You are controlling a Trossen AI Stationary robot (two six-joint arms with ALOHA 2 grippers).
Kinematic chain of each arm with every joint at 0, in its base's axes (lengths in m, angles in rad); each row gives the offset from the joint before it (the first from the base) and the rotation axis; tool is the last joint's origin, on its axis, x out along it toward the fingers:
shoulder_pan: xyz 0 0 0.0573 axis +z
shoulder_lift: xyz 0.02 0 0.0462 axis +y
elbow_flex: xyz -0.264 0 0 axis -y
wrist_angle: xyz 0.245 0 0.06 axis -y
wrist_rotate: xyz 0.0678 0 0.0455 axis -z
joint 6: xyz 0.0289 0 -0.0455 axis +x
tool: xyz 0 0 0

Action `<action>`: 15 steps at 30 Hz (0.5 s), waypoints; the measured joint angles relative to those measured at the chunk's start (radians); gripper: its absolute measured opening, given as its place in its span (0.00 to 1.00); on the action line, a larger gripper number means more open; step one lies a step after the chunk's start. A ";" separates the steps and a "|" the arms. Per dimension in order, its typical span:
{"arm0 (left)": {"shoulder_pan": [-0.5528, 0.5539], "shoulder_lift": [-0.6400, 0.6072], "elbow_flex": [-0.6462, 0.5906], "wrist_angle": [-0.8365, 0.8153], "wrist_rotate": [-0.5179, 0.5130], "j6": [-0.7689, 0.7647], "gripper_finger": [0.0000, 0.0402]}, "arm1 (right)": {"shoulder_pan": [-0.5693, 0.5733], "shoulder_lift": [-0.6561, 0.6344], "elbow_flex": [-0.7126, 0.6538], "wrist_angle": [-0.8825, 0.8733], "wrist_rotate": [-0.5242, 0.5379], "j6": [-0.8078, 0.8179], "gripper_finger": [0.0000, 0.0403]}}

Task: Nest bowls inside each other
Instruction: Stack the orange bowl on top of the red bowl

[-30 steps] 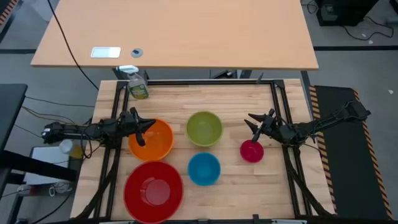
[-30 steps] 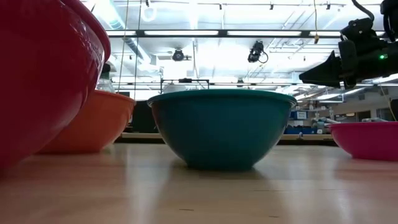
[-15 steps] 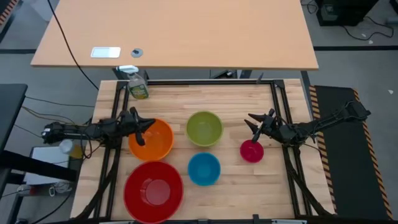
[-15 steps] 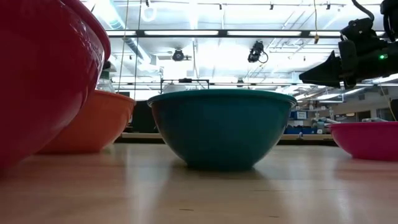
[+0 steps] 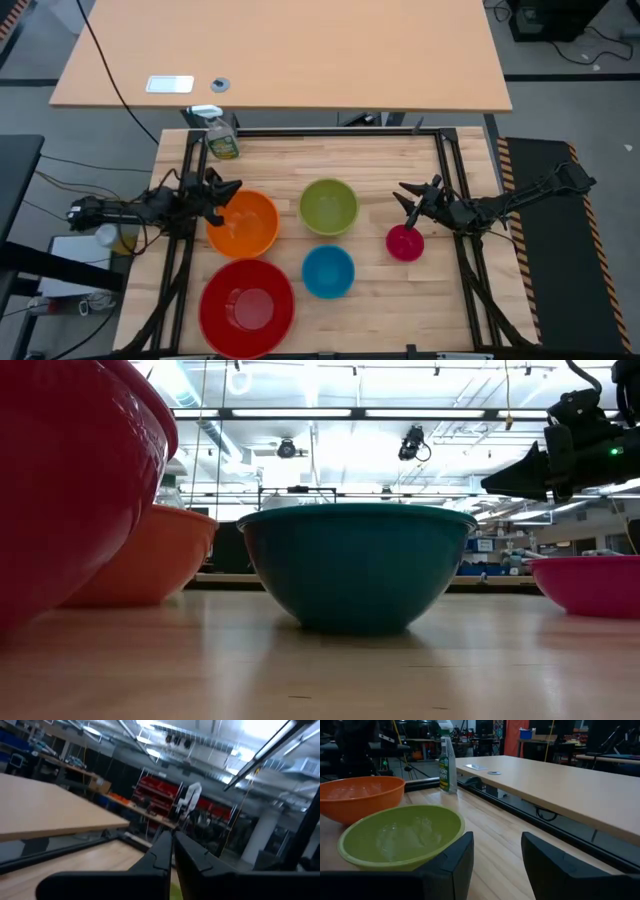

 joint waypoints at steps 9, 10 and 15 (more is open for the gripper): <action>0.000 0.000 0.000 0.054 0.000 -0.084 0.06 | 0.000 0.000 0.000 0.000 0.000 0.000 0.43; 0.000 0.000 0.000 0.054 0.000 -0.099 0.06 | 0.000 0.000 0.000 0.000 0.000 0.000 0.43; 0.000 0.000 0.000 0.060 -0.017 -0.201 0.06 | 0.000 0.000 0.000 0.000 0.000 0.000 0.43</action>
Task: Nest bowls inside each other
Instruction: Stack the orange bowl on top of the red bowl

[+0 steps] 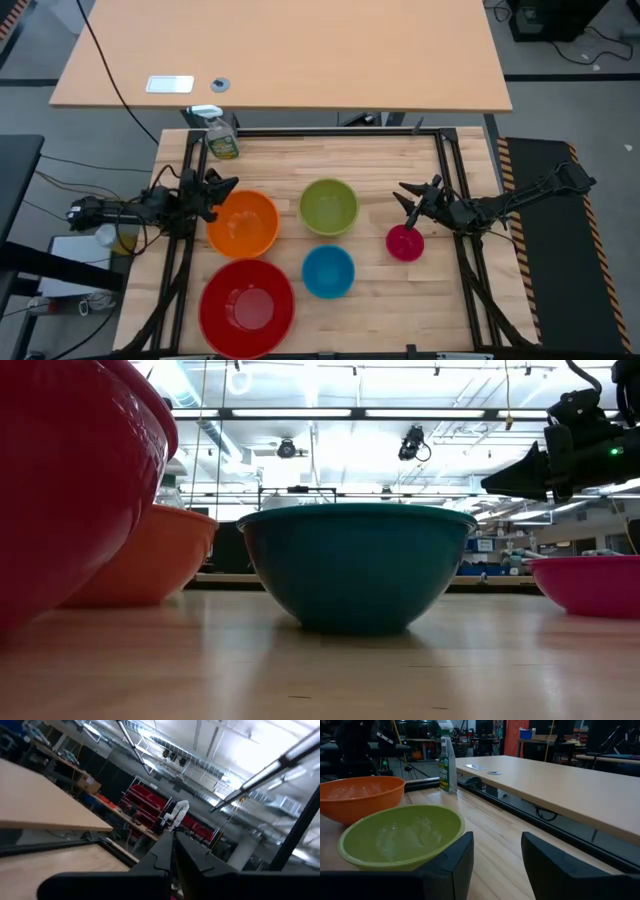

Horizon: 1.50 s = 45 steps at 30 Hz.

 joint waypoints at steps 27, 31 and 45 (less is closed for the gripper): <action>0.001 0.000 0.000 0.016 -0.081 -0.392 0.06 | -0.035 0.000 0.000 0.528 0.013 0.278 0.43; 0.002 0.000 0.001 0.059 -0.086 -0.392 0.06 | -0.074 0.001 0.038 0.575 -0.037 0.267 0.43; 0.003 0.047 0.236 -0.411 -0.138 -0.301 0.14 | -0.213 0.248 0.431 0.143 -0.252 0.316 0.43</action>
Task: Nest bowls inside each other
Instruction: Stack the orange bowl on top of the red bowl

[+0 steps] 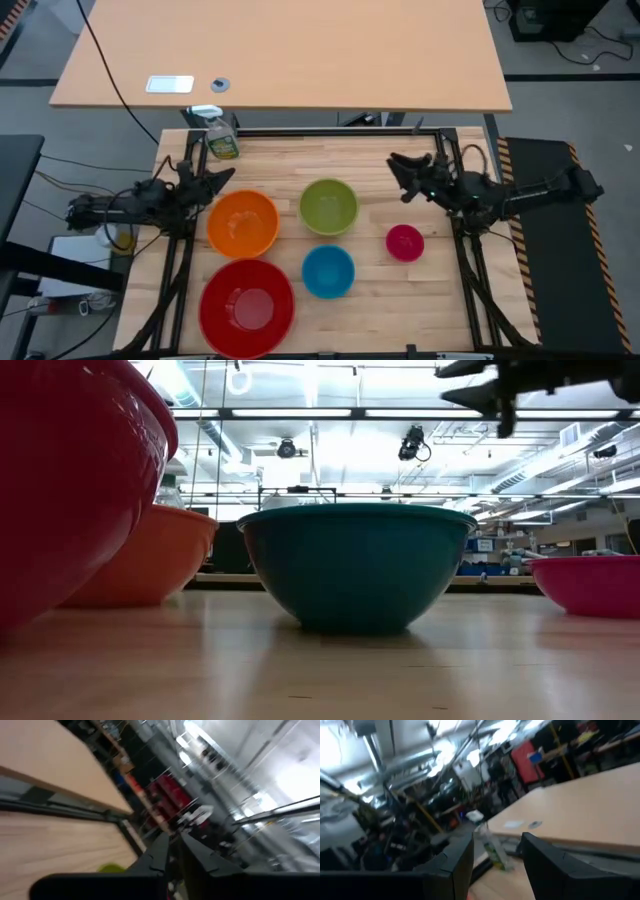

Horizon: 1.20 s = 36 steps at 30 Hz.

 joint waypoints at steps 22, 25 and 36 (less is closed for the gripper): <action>0.000 0.006 0.150 -0.261 0.184 -0.024 0.52 | -0.090 0.548 0.561 -0.414 -0.089 0.227 0.35; 0.000 0.012 0.151 -0.260 0.210 -0.014 0.52 | -0.114 0.607 0.622 -0.415 -0.199 0.161 0.35; 0.000 0.149 0.151 -0.290 0.190 -0.067 0.52 | -0.189 0.827 0.920 -0.558 -0.567 -0.051 0.35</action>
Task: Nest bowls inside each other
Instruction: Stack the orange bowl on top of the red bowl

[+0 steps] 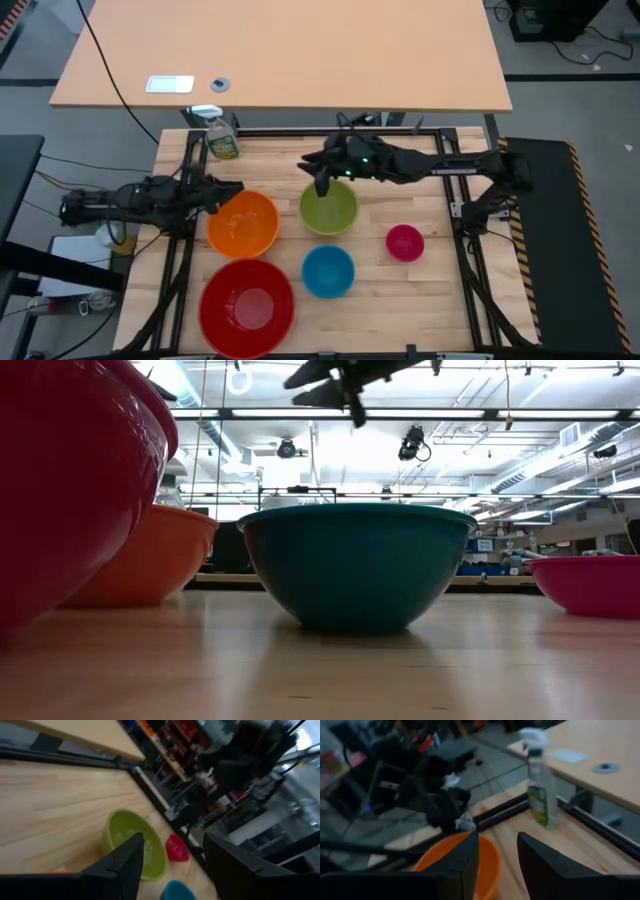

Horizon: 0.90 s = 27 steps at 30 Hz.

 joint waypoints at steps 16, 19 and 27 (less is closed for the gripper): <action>-0.002 0.224 0.315 -0.416 0.000 0.087 0.52 | 0.043 0.251 0.280 -0.238 -0.165 -0.004 0.35; -0.002 0.223 0.371 -0.492 0.012 0.097 0.52 | 0.061 0.301 0.330 -0.245 -0.166 0.020 0.35; -0.002 0.216 0.438 -0.523 0.125 0.202 0.52 | 0.119 0.440 0.501 -0.249 -0.061 0.089 0.35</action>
